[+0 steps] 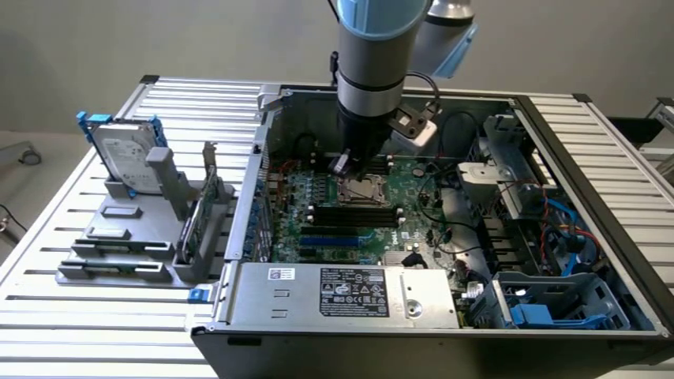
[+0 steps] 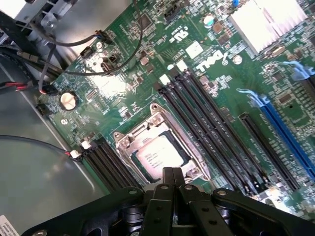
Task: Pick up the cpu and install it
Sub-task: 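Install the first cpu locking lever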
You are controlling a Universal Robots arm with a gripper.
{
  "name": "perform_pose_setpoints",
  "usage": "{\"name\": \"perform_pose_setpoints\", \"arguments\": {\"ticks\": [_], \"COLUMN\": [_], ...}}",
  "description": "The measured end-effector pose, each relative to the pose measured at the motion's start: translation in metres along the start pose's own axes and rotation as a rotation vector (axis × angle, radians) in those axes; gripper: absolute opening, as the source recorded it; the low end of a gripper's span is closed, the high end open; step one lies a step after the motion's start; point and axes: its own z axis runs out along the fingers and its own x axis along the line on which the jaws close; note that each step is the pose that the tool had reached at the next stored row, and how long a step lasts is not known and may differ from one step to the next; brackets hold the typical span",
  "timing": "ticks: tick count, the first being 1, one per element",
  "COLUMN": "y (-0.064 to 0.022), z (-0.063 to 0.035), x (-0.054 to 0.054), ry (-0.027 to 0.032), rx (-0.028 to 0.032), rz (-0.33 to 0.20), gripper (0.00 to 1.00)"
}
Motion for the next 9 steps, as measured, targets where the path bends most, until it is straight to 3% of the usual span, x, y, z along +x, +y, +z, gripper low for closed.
{"name": "perform_pose_setpoints", "arguments": {"ticks": [9], "y": [0.0025], "z": [-0.0092], "x": [-0.014], "ry": [-0.0082], "rx": [0.0103], "rz": [0.004], "gripper": [0.11]}}
